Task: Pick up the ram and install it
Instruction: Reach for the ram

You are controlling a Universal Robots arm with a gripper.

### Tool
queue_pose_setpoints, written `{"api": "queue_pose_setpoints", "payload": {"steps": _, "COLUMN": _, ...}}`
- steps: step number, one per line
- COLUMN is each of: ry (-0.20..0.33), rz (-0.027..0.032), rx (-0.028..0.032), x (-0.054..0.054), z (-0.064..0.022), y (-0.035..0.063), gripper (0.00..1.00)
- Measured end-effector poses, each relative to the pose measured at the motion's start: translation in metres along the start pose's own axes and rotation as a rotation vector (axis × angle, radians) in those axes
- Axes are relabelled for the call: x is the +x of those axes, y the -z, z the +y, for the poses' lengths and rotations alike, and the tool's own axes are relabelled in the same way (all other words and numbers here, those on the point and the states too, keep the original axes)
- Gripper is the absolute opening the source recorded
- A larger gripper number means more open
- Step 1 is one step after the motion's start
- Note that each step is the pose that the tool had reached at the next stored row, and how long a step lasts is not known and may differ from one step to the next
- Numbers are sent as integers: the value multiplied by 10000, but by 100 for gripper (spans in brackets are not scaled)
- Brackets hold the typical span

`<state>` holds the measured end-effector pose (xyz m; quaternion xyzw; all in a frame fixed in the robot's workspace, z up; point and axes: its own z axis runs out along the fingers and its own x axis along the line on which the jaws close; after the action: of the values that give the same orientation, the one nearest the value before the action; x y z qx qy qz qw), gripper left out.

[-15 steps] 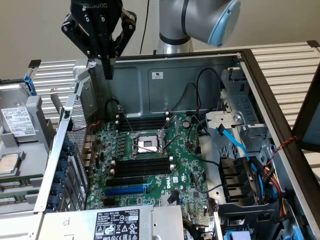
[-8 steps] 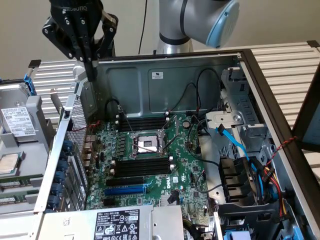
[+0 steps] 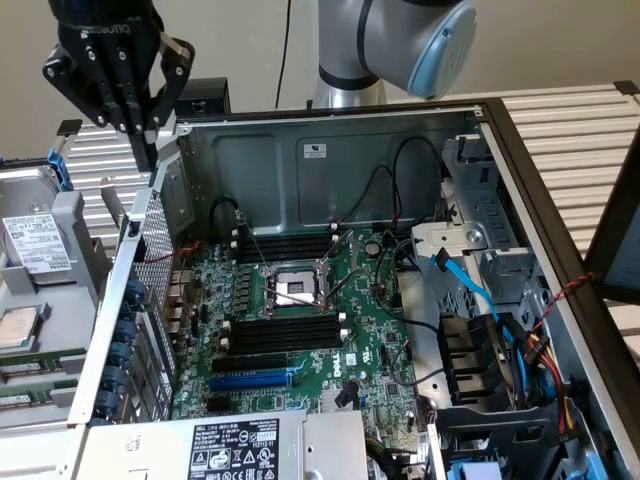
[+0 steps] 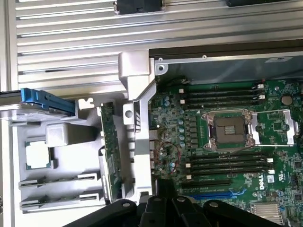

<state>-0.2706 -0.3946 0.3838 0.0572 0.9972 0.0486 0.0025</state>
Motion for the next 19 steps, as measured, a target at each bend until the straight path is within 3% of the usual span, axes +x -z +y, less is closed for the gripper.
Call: {"api": "queue_pose_setpoints", "payload": {"steps": 19, "ry": -10, "rz": 112, "rx": 233, "x": 870, "z": -33, "y": -130, "gripper": 12}}
